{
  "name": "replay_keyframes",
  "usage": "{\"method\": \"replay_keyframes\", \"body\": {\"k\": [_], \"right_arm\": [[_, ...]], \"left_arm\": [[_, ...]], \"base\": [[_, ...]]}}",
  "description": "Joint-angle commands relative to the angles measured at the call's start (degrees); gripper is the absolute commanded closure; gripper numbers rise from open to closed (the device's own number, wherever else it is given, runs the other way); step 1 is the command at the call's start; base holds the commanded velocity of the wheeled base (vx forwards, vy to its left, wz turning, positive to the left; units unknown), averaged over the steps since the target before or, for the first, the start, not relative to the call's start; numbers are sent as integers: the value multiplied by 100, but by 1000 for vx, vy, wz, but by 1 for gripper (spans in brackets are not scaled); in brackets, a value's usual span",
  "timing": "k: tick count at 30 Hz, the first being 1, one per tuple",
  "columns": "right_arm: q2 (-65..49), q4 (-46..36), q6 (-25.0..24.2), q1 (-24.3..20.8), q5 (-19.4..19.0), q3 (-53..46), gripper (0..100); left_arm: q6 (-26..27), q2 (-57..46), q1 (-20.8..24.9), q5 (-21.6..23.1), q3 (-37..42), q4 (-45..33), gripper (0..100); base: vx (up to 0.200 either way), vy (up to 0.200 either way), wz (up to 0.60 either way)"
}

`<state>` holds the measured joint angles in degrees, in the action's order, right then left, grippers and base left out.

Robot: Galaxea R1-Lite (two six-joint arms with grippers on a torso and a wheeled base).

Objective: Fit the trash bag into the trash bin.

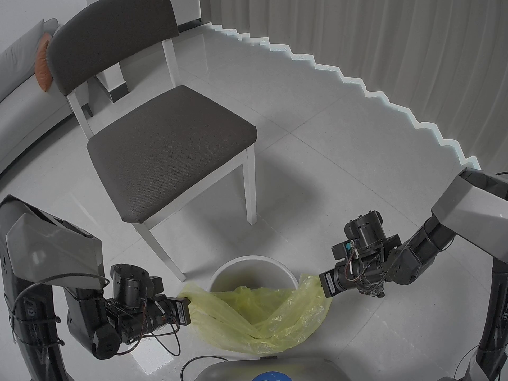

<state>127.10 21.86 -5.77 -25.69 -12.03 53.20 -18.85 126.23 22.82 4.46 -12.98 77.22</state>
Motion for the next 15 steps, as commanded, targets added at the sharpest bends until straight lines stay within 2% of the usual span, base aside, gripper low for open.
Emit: {"method": "replay_keyframes", "body": {"k": [1,6,10,15], "right_arm": [[52,-6,-3,160,-10,147,100],[263,3,-3,310,-10,235,100],[359,3,-12,398,-10,244,100],[482,-6,-30,363,-10,182,100]], "left_arm": [[-5,235,-23,20,-257,-5,100],[-14,789,-41,37,-486,118,100],[-5,965,-252,64,-398,523,100],[-5,1000,-384,99,-310,584,100]], "base": [[0,0,0],[0,0,0],[0,0,0],[0,0,0]]}}
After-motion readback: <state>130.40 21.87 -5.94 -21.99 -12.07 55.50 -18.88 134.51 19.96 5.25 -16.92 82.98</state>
